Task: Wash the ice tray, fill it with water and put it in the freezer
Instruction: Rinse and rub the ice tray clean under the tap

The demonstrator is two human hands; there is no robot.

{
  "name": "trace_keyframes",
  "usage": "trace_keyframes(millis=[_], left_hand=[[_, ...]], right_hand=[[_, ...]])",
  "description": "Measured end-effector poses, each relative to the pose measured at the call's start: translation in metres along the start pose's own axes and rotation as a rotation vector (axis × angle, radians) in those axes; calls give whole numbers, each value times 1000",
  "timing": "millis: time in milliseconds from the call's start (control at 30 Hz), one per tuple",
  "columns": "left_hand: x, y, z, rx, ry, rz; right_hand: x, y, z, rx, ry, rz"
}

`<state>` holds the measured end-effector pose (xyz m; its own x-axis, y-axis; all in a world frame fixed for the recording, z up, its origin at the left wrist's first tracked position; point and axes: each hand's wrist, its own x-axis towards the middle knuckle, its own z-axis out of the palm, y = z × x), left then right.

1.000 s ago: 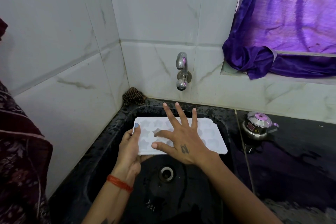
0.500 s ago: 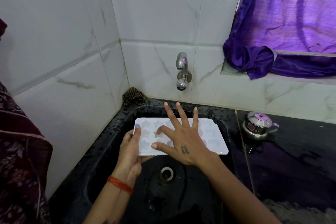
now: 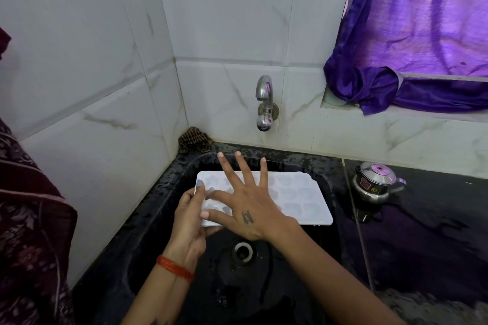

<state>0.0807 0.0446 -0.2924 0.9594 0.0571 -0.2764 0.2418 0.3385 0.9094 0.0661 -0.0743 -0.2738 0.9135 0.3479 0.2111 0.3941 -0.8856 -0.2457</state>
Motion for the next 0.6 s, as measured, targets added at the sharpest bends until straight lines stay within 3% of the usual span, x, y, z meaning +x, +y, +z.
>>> trace_keyframes(millis=[400,600], left_hand=[[-1,-1,2,-5,-11,-18],[-1,-1,0,0,-5,-41]], right_hand=[[0,-1,1,-71,65,8],[0,-2,-2,-11,11,12]])
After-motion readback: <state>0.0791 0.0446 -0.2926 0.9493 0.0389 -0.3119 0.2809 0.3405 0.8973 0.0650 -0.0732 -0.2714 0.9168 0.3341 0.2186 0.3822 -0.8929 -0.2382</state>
